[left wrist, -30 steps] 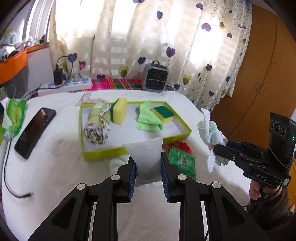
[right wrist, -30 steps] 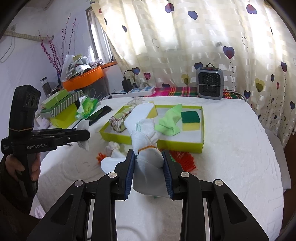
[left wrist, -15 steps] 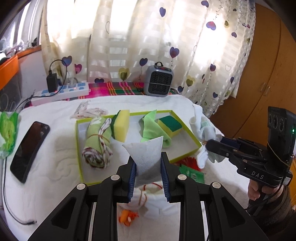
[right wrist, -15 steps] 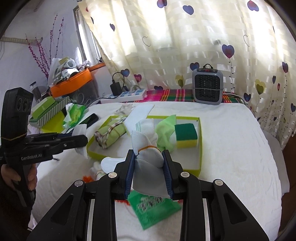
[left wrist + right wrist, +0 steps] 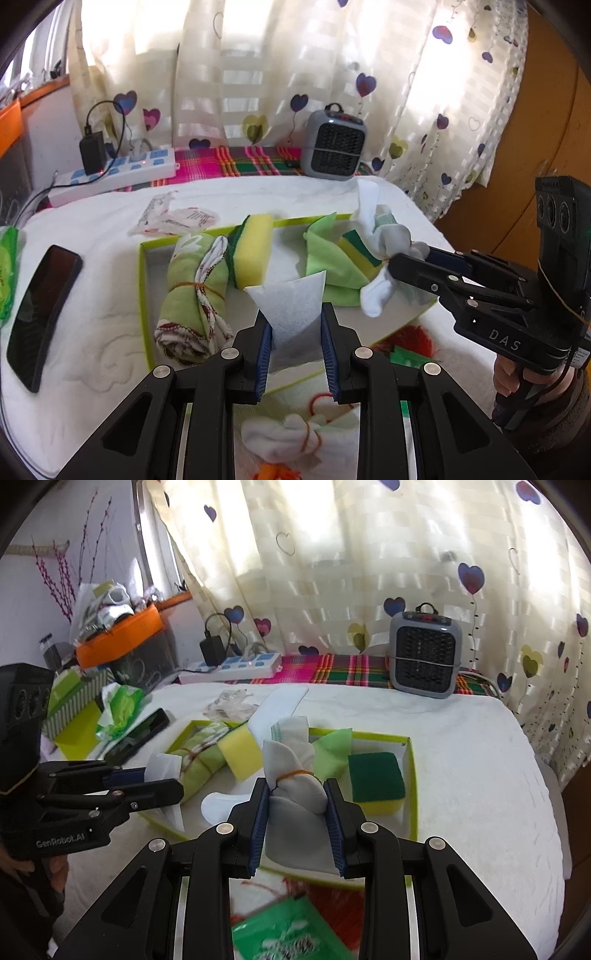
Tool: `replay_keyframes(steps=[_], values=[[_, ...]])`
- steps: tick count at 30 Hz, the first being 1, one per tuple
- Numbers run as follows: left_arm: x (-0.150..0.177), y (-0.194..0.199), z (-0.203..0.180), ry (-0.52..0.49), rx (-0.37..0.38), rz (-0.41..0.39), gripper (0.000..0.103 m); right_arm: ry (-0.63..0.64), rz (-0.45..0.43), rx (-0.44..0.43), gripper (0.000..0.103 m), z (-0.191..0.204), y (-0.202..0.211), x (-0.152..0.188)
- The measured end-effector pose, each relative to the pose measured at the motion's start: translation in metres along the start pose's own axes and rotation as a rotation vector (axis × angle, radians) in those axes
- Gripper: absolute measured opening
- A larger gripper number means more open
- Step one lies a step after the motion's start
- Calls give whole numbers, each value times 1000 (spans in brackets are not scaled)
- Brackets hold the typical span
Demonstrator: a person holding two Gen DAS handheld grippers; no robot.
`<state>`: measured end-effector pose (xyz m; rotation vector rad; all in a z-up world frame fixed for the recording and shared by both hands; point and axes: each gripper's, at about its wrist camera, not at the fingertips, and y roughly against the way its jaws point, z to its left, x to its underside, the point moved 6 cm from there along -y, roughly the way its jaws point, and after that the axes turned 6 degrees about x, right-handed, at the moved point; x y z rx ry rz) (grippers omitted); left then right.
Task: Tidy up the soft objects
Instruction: 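Carry the paper square and sock bundle into the lime-green tray with both grippers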
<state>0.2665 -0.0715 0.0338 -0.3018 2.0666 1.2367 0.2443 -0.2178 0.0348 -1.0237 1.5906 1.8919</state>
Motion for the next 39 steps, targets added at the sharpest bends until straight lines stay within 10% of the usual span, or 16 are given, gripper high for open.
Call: replay_keyframes(steps=[39], values=[[4,-49,21,9,-61,96,34,98,123,57,33,7,-81,0]])
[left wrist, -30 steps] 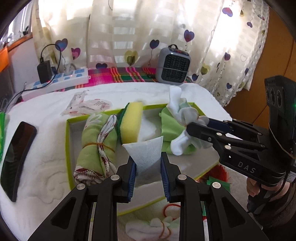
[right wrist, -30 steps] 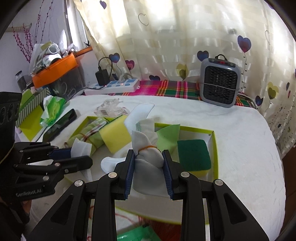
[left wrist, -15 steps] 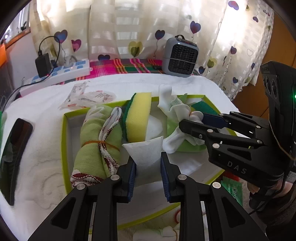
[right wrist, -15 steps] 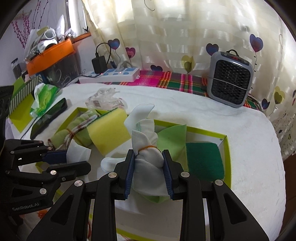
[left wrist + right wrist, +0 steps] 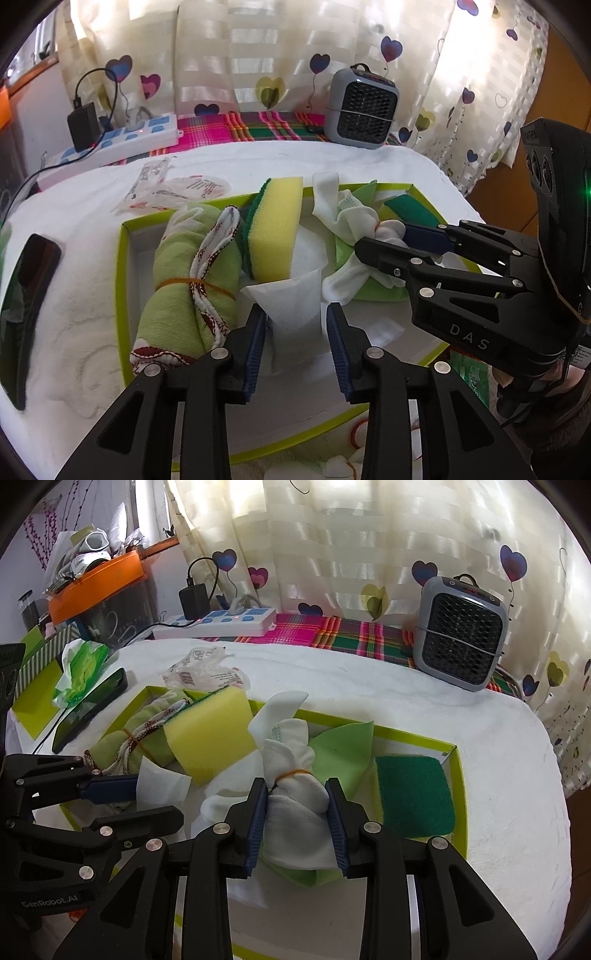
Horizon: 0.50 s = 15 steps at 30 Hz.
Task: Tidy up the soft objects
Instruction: 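Carry the paper square and sock bundle into the lime-green tray with both grippers, then open both grippers to release the paper square and sock bundle in the tray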
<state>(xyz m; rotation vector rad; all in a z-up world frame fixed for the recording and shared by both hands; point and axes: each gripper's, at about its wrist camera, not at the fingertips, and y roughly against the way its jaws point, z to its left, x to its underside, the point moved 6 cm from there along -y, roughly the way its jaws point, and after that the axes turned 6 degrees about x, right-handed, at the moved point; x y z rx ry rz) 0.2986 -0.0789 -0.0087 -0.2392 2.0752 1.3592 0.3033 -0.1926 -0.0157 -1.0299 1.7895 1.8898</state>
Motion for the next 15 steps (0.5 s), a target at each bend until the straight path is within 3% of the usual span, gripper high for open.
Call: replay_keyframes(steps=[3,15], values=[[0,0,-1,-4,3,-3,39,-8,-5,-11,37,1,2,0],[-1,7,-2,-2,12,-23,42,-28,-30,-13,50,-3,9,-1]])
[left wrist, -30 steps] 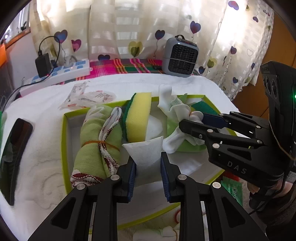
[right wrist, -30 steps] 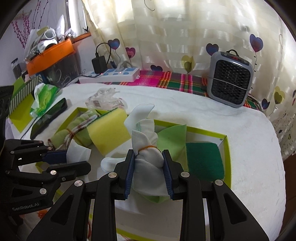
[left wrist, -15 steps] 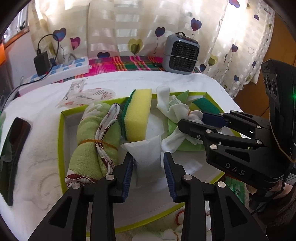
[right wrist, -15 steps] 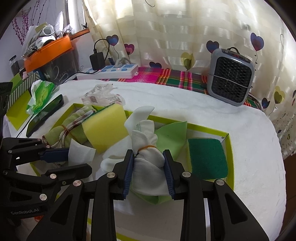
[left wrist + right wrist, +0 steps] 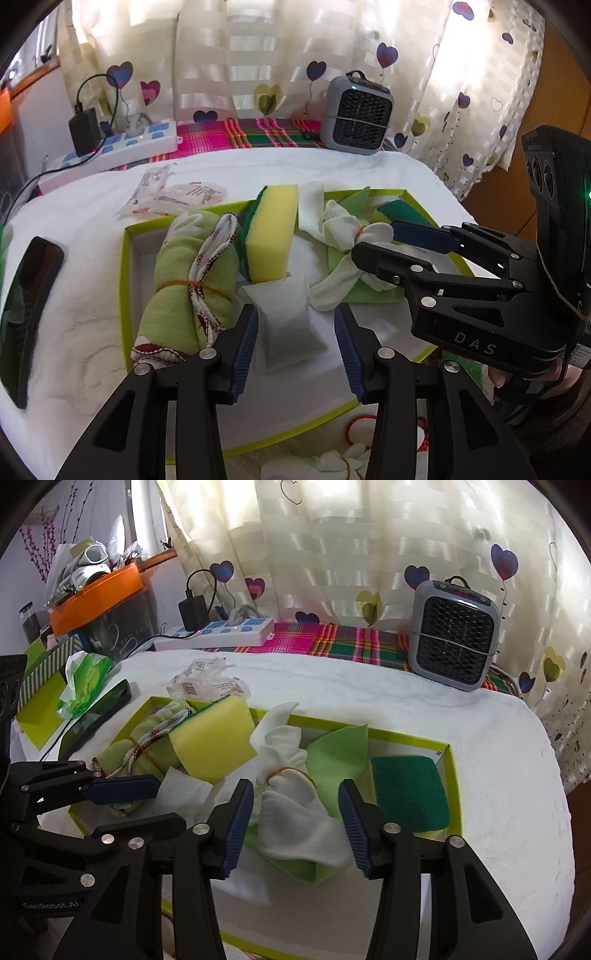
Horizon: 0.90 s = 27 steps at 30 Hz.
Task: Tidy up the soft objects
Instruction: 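Open both grippers to release the paper square and sock bundle in the tray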
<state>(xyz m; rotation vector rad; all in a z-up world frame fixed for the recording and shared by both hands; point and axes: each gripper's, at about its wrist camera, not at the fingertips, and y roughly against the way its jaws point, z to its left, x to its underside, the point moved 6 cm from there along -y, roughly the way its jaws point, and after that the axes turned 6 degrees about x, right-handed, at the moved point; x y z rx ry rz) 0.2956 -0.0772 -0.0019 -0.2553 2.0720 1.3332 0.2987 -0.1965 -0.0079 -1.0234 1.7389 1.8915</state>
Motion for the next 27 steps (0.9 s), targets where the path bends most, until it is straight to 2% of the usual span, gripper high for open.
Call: replay_keyframes(steps=[15,27], values=[[8,36,-3,3,-4,-64,43,-21,-44,-6,50,1,29,4],[36,79,1,24,-12,-112,43,-22,-76,-22,50,4,65,25]])
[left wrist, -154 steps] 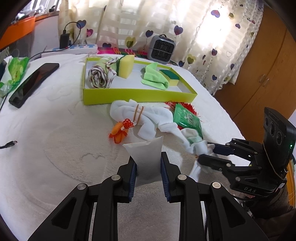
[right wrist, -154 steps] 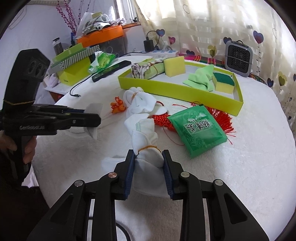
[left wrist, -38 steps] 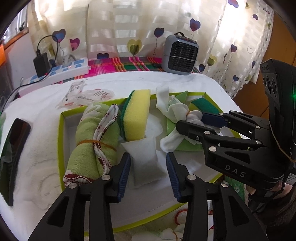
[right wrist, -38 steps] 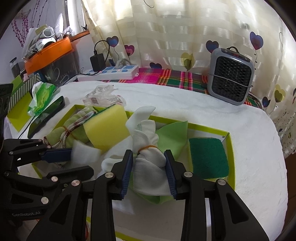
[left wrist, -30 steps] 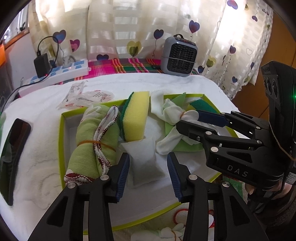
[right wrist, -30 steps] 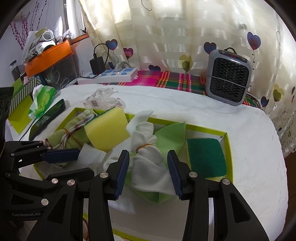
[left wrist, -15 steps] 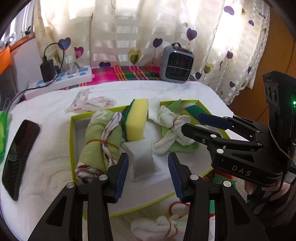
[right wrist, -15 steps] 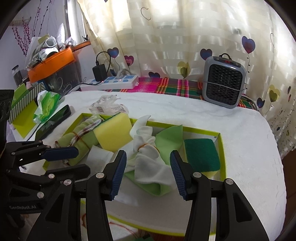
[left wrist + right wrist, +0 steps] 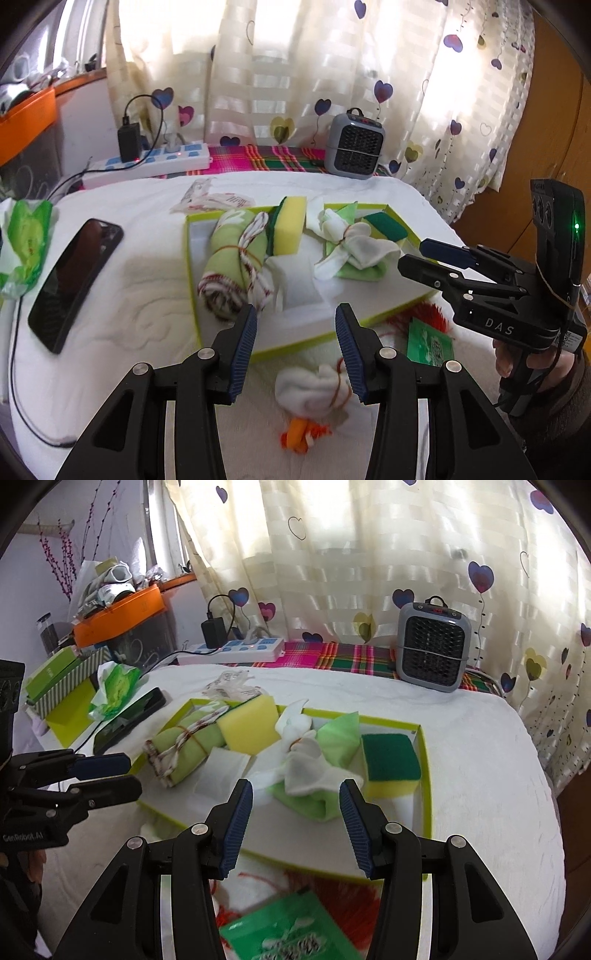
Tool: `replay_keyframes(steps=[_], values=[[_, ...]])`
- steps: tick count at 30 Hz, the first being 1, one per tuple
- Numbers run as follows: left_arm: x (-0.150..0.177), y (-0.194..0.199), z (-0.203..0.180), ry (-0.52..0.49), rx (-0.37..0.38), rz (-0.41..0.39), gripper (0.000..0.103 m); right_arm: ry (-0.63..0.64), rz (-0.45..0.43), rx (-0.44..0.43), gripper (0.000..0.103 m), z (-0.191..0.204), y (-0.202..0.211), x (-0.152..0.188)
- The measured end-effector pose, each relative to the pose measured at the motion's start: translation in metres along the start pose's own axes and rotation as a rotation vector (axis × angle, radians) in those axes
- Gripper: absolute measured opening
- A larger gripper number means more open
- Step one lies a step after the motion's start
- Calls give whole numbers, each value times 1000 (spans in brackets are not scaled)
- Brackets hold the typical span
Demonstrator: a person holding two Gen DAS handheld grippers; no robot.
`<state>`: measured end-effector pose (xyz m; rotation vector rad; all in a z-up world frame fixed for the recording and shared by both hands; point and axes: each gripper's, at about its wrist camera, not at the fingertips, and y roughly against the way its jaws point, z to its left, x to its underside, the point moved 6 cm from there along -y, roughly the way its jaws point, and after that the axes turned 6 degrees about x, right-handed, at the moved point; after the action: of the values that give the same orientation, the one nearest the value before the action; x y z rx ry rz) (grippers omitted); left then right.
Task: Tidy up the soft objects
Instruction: 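Open both grippers to release the paper square and sock bundle in the tray, then grasp the orange knotted ornament with the left gripper while the right moves to another sock bundle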
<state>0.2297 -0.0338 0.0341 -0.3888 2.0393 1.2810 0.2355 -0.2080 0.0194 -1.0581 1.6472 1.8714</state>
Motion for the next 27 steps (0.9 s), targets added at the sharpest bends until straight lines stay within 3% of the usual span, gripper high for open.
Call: replay_keyframes(steps=[11,20,27], values=[[30,19,0,24,28,0,43,-2,-15,-25,50,12,19,15],[70,12,3,30,41,73,43,-17,-16,-61,50,23,28,27],[81,1,-2,14,57,108,43,-34,-24,-64,50,25,36,31]])
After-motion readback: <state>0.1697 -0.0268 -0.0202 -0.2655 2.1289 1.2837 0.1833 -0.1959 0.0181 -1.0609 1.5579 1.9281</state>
